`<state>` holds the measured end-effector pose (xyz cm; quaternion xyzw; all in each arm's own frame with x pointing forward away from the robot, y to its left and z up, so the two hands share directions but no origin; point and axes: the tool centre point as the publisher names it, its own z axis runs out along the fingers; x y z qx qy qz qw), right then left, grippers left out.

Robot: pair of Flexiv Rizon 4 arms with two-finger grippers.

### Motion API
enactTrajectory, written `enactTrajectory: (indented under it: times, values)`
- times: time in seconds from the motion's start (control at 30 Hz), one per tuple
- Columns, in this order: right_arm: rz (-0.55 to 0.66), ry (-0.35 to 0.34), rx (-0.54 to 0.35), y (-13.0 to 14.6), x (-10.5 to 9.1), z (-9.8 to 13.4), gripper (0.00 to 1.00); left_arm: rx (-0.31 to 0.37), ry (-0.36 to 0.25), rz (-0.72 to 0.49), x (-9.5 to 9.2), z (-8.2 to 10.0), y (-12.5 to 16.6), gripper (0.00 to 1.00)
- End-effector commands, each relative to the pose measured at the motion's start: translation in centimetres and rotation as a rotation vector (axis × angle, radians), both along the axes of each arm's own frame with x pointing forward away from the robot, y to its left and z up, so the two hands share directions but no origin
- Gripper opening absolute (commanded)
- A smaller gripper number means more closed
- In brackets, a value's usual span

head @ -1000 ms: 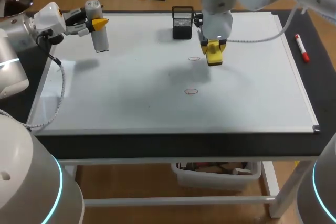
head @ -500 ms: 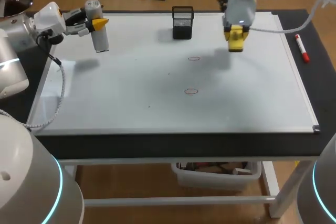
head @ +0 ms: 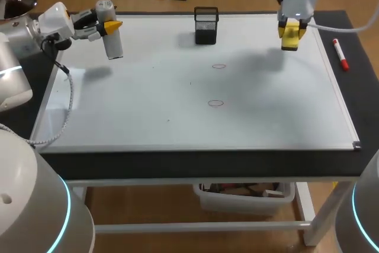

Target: Pick up the inspection probe, press it on each red-marked spot on the whiteboard one by one, put down the probe, pick up the eraser, and wipe off all the red marks.

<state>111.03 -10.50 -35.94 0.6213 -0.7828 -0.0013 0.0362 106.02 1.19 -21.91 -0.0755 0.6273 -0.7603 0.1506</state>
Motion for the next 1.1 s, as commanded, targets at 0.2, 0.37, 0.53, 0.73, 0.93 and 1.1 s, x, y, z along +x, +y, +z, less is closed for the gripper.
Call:
enactTrajectory:
  times: [0.2,0.37,0.53,0.73,0.93,1.1]
  values:
    - [-0.026,0.01,0.011,-1.1,0.4,-0.6,0.0,-0.001,-0.003,0.004,0.0,0.0,-0.1,0.0]
    - [-0.026,0.01,0.011,-1.1,0.4,-0.6,0.0,-0.001,-0.003,0.004,0.0,0.0,-0.1,0.0]
    - [-0.026,0.01,0.011,-1.1,0.4,-0.6,0.0,-0.001,-0.003,0.004,0.0,0.0,-0.1,0.0]
    - [-0.026,0.01,0.011,-1.1,0.4,-0.6,0.0,0.002,-0.006,0.003,-0.3,0.3,-0.1,0.0]
    - [-0.026,0.01,0.011,-1.1,0.4,-0.6,0.0,-0.004,-0.017,-0.021,-1.9,0.9,-1.5,0.0]
    - [-0.026,0.01,0.011,-1.1,0.4,-0.6,0.0,-0.007,-0.017,-0.074,-2.9,0.9,-3.9,0.0]
